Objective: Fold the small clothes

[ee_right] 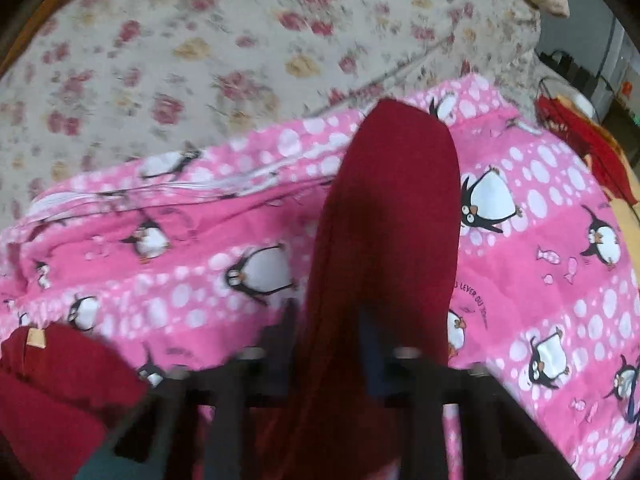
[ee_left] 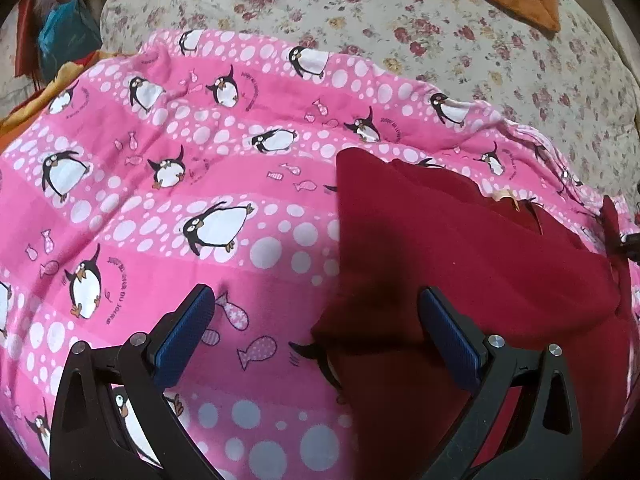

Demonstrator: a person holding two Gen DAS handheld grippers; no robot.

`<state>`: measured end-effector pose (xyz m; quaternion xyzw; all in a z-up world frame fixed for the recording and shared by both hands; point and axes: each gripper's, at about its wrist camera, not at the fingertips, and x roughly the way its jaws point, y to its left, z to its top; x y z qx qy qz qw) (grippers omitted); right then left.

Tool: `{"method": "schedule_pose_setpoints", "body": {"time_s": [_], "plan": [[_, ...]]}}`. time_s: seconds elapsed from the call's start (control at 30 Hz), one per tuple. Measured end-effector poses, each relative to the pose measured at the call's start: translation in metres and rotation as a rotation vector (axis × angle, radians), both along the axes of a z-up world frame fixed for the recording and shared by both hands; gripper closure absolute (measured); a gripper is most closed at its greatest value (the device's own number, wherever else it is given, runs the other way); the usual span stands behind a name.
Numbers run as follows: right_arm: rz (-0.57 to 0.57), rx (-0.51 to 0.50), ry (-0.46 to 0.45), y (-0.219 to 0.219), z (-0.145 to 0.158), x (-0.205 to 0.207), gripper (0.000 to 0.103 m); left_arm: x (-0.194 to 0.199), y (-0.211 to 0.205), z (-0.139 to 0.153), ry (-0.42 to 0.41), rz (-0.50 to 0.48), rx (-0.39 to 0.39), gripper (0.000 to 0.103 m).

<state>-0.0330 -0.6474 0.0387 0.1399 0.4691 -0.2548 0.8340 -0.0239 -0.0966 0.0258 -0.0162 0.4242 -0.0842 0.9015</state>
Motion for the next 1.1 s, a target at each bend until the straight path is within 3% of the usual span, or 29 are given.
{"method": "schedule_pose_setpoints", "body": {"time_s": [0.1, 0.2, 0.33, 0.43, 0.57, 0.63, 0.67, 0.7, 0.77, 0.8, 0.87, 0.97, 1.03, 1.07, 1.1], "plan": [[-0.023, 0.044, -0.086, -0.017, 0.016, -0.024, 0.094, 0.001, 0.001, 0.0, 0.003, 0.005, -0.007, 0.001], [-0.066, 0.075, -0.169, -0.032, 0.032, -0.074, 0.095, 0.001, 0.001, 0.001, 0.0, 0.006, -0.006, 0.001], [-0.17, 0.101, -0.123, -0.057, 0.02, -0.138, 0.094, -0.002, 0.003, 0.003, -0.007, 0.013, -0.011, 0.001], [-0.227, 0.117, -0.143, -0.073, 0.02, -0.171, 0.091, -0.004, 0.005, 0.003, -0.01, 0.022, -0.014, 0.001], [-0.167, 0.12, -0.176, -0.069, 0.036, -0.167, 0.088, -0.003, 0.007, 0.001, -0.004, 0.033, -0.018, 0.001], [-0.138, 0.131, -0.203, -0.064, 0.041, -0.152, 0.065, -0.003, 0.008, 0.0, -0.002, 0.035, -0.022, 0.001], [-0.126, 0.129, -0.216, -0.059, 0.043, -0.14, 0.042, -0.003, 0.008, 0.0, 0.001, 0.034, -0.023, 0.001], [-0.112, 0.122, -0.223, -0.055, 0.043, -0.128, 0.03, -0.002, 0.008, -0.001, 0.004, 0.034, -0.023, 0.001], [-0.114, 0.092, -0.18, -0.05, 0.04, -0.105, 0.031, 0.0, 0.007, -0.003, 0.013, 0.034, -0.025, 0.001], [-0.174, 0.079, -0.164, -0.058, 0.038, -0.097, 0.031, 0.0, 0.007, -0.003, 0.016, 0.032, -0.027, 0.001], [-0.24, 0.07, -0.18, -0.072, 0.037, -0.094, 0.031, 0.002, 0.006, -0.004, 0.022, 0.026, -0.03, 0.001], [-0.309, 0.037, -0.119, -0.095, 0.022, -0.09, 0.031, 0.004, 0.004, -0.006, 0.029, 0.022, -0.026, 0.001], [-0.336, 0.137, -0.147, -0.113, 0.004, -0.091, 0.045, 0.004, 0.003, -0.006, 0.026, 0.019, -0.023, 0.001], [-0.323, 0.184, -0.168, -0.118, -0.001, -0.09, 0.067, 0.005, 0.003, -0.007, 0.03, 0.018, -0.022, 0.001], [-0.3, 0.254, -0.199, -0.123, -0.009, -0.088, 0.083, 0.007, 0.003, -0.008, 0.037, 0.018, -0.021, 0.001]]}}
